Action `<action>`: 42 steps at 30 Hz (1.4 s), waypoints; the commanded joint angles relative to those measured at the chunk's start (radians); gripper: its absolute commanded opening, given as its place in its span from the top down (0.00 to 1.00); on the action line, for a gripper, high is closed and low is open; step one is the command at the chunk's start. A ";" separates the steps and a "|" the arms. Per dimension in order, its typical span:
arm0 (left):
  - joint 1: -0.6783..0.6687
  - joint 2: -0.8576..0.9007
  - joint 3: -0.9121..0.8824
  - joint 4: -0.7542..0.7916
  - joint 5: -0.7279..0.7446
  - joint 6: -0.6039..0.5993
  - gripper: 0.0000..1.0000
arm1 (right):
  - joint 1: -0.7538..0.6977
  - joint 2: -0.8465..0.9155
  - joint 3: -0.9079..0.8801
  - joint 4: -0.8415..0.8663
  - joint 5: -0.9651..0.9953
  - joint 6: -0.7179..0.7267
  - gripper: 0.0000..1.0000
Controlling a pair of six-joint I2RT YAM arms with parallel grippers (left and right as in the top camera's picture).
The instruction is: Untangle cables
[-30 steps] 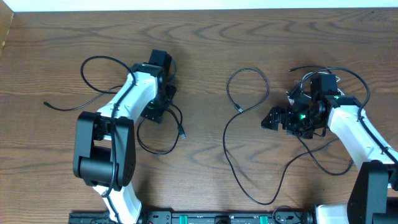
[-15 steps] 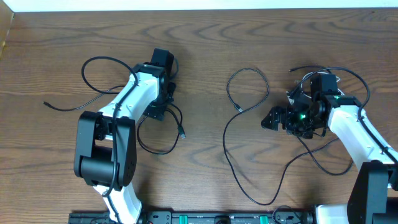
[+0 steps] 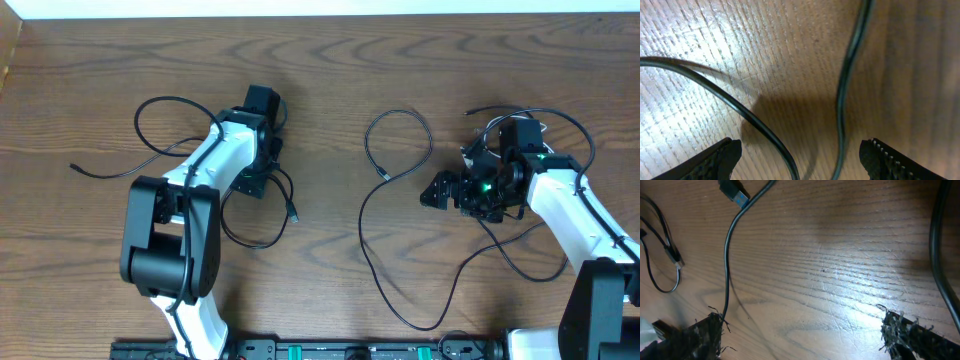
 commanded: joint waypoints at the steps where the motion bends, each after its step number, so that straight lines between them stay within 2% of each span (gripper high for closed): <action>1: 0.002 0.057 -0.005 -0.003 -0.031 -0.006 0.19 | 0.011 0.006 0.013 0.002 -0.003 0.011 0.01; 2: 0.002 0.069 -0.005 -0.003 -0.031 -0.006 0.21 | 0.011 0.006 0.014 0.002 -0.003 0.011 0.01; 11: 0.002 0.103 -0.005 -0.016 -0.030 0.007 0.60 | 0.011 0.006 0.013 0.002 -0.003 0.011 0.01; 13: 0.003 0.102 -0.004 -0.018 -0.030 0.037 0.71 | 0.011 0.006 0.014 0.002 -0.003 0.011 0.01; 14: 0.003 0.101 -0.003 -0.016 -0.030 0.057 0.79 | 0.011 0.006 0.014 0.002 -0.003 0.011 0.01; 15: 0.004 0.097 -0.002 -0.017 -0.028 0.074 0.92 | 0.011 0.006 0.014 0.002 -0.003 0.011 0.01; 20: 0.014 0.027 0.005 -0.014 0.045 0.281 0.92 | 0.011 0.006 0.013 0.002 -0.003 0.011 0.01; 25: 0.023 -0.123 0.007 0.035 0.148 0.568 0.92 | 0.011 0.006 0.014 0.002 -0.002 0.011 0.01; 30: 0.022 -0.323 0.007 0.140 0.392 0.885 0.92 | 0.011 0.006 0.014 0.002 -0.003 0.011 0.01; 36: 0.022 -0.554 0.007 0.224 0.548 1.007 0.92 | 0.011 0.006 0.014 0.002 -0.003 0.011 0.01; 42: 0.021 -0.737 0.007 0.262 0.575 1.123 0.92 | 0.011 0.006 0.014 0.002 -0.003 0.011 0.01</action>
